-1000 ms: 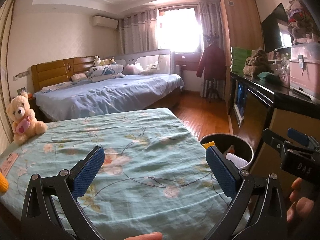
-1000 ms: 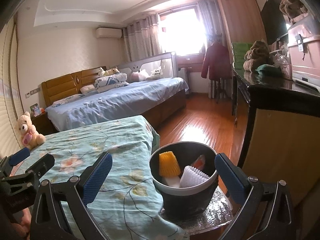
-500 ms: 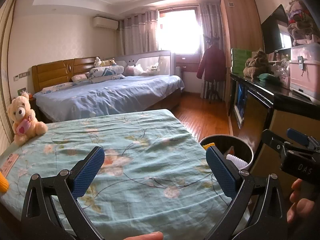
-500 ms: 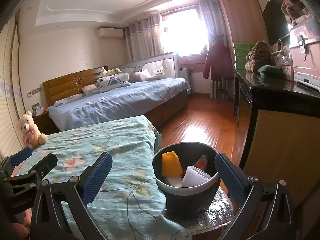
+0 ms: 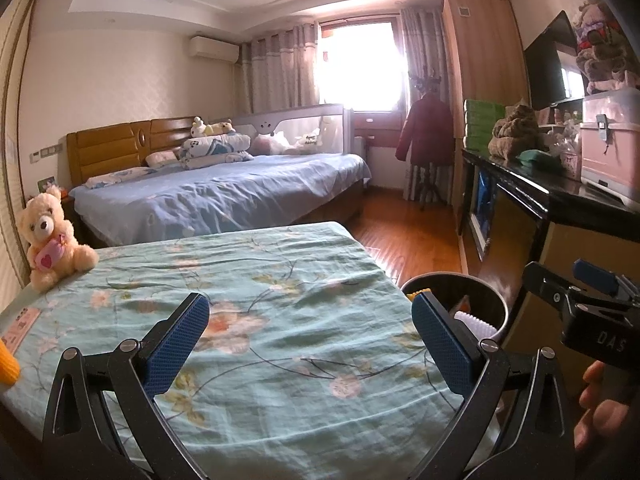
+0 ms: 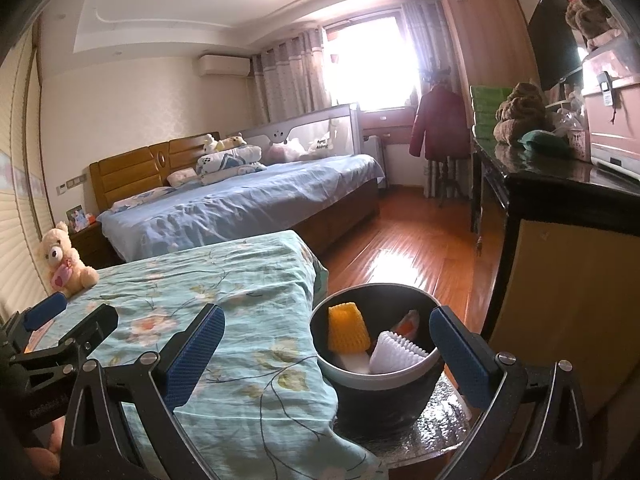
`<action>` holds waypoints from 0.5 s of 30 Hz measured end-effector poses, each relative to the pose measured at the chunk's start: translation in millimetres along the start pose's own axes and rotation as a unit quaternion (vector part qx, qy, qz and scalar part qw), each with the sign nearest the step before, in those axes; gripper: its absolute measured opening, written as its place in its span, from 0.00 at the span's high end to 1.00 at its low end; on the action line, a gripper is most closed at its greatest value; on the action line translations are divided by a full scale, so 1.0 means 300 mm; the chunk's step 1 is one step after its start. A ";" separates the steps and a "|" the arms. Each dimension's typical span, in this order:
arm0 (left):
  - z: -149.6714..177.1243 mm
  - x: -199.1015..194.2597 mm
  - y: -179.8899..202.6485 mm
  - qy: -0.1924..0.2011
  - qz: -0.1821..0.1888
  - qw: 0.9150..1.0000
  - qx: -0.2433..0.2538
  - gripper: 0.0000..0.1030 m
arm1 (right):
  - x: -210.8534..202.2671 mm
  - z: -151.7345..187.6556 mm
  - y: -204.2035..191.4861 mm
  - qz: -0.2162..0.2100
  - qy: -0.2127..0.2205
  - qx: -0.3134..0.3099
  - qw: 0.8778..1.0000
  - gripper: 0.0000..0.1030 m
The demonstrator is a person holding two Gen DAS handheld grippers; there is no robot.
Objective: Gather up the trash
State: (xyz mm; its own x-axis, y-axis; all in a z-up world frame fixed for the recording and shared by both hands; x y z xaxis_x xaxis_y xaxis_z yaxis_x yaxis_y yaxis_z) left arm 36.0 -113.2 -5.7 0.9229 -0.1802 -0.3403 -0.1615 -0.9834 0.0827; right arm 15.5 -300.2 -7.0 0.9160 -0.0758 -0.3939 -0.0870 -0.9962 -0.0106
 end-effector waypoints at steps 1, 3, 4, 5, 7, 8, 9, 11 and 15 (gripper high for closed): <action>-0.001 -0.002 0.002 0.001 0.000 1.000 0.001 0.00 | 0.001 0.001 0.002 0.000 0.000 -0.001 1.000 0.00; -0.002 -0.004 0.002 0.002 0.002 1.000 0.001 0.00 | 0.001 0.000 0.001 0.001 0.001 -0.002 1.000 0.00; -0.002 -0.005 0.003 0.002 0.003 1.000 0.001 0.00 | 0.002 0.002 0.003 0.000 0.000 -0.001 1.000 0.00; -0.001 -0.005 0.004 0.001 0.003 1.000 0.001 0.00 | 0.002 0.001 0.002 0.000 0.000 -0.001 1.000 0.00; -0.002 -0.007 0.004 0.002 0.004 1.000 0.001 0.00 | -0.001 0.002 0.002 -0.001 0.001 -0.001 1.000 0.00; -0.002 -0.006 0.004 0.001 0.004 1.000 0.000 0.00 | -0.002 0.001 0.000 -0.002 0.001 -0.002 1.000 0.00; -0.002 -0.007 0.006 0.001 0.004 1.000 0.000 0.00 | -0.003 0.000 -0.001 -0.002 0.001 -0.002 1.000 0.00; -0.001 -0.008 0.005 0.002 0.004 1.000 0.001 0.00 | -0.002 0.000 -0.001 -0.003 0.001 -0.001 1.000 0.00; 0.000 -0.009 0.006 0.000 0.005 1.000 0.001 0.00 | -0.002 -0.002 -0.004 -0.003 0.001 -0.001 1.000 0.00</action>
State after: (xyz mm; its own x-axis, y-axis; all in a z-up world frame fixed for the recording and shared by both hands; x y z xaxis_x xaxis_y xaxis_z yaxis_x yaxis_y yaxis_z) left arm 33.3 -114.5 -4.7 0.9214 -0.1902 -0.3388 -0.1720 -0.9816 0.0833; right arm 15.3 -299.1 -6.2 0.9174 -0.0694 -0.3919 -0.0803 -0.9967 -0.0116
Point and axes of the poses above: each gripper's, at about its wrist camera, not at the fingertips, and x roughly the way its jaws point, y to its right, z to its underside, the point moved 4 cm from there along x, roughly the way its jaws point, and after that the axes turned 7 degrees about -x, right-handed, at the moved point
